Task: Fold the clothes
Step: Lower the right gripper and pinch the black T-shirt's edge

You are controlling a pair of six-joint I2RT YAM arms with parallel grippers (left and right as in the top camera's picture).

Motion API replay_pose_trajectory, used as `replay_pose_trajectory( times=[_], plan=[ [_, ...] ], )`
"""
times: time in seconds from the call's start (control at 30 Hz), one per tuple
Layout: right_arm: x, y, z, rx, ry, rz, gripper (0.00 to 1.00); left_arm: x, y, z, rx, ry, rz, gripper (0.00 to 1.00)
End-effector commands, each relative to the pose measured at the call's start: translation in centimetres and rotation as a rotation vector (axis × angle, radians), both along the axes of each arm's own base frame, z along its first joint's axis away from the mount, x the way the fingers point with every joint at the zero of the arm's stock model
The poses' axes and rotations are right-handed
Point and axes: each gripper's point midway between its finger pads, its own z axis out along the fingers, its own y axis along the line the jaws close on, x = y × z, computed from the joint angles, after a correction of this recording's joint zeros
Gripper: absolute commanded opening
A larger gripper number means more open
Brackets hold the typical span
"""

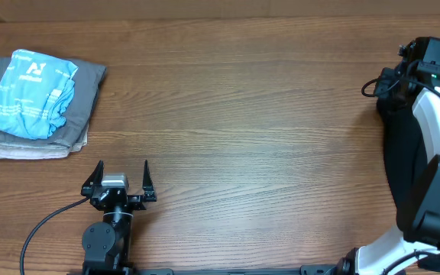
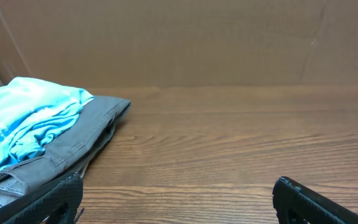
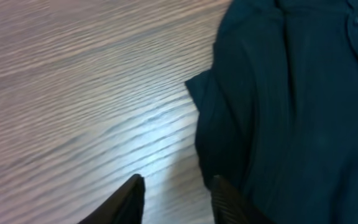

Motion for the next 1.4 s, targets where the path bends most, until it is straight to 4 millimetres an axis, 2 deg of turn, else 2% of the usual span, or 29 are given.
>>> replay_pose_trajectory(
  times=[0.0,0.23,0.33,0.37,0.43,0.67,0.8,0.87,1.0,1.07,1.17,1.37],
  plan=[
    [0.0,-1.4,-2.6,-0.025,0.047,-0.029,0.36,0.0,-0.1,0.1,-0.017,-0.011,-0.001,1.00],
    [-0.1,-2.2,-7.9,-0.035,0.142,-0.045,0.36,0.0,-0.1,0.1,-0.017,-0.011,-0.001,1.00],
    [-0.5,-3.1,-9.4,-0.078,0.182,-0.072,0.38,0.0,-0.1,0.1,-0.017,-0.011,-0.001,1.00],
    [-0.7,-3.2,-9.7,-0.085,0.192,-0.077,0.41,0.0,-0.1,0.1,-0.017,-0.011,-0.001,1.00],
    [-0.7,-3.3,-9.9,-0.087,0.197,-0.078,0.45,0.0,-0.1,0.1,-0.017,-0.011,-0.001,1.00],
    [-0.6,-3.3,-9.8,-0.089,0.192,-0.079,0.45,0.0,-0.1,0.1,-0.017,-0.011,-0.001,1.00],
    [-0.8,-3.3,-9.9,-0.087,0.197,-0.079,0.35,0.0,-0.1,0.1,-0.017,-0.011,-0.001,1.00],
    [-0.8,-3.3,-9.9,-0.086,0.200,-0.079,0.34,0.0,-0.1,0.1,-0.017,-0.011,-0.001,1.00],
    [-1.1,-3.2,-10.1,-0.083,0.212,-0.078,0.36,0.0,-0.1,0.1,-0.017,-0.011,-0.001,1.00],
    [-1.2,-3.2,-10.1,-0.082,0.216,-0.077,0.43,0.0,-0.1,0.1,-0.017,-0.011,-0.001,1.00],
    [-1.2,-3.2,-10.3,-0.083,0.220,-0.078,0.45,0.0,-0.1,0.1,-0.017,-0.011,-0.001,1.00],
    [-1.4,-3.2,-10.7,-0.084,0.232,-0.079,0.34,0.0,-0.1,0.1,-0.017,-0.011,-0.001,1.00]
  ],
)
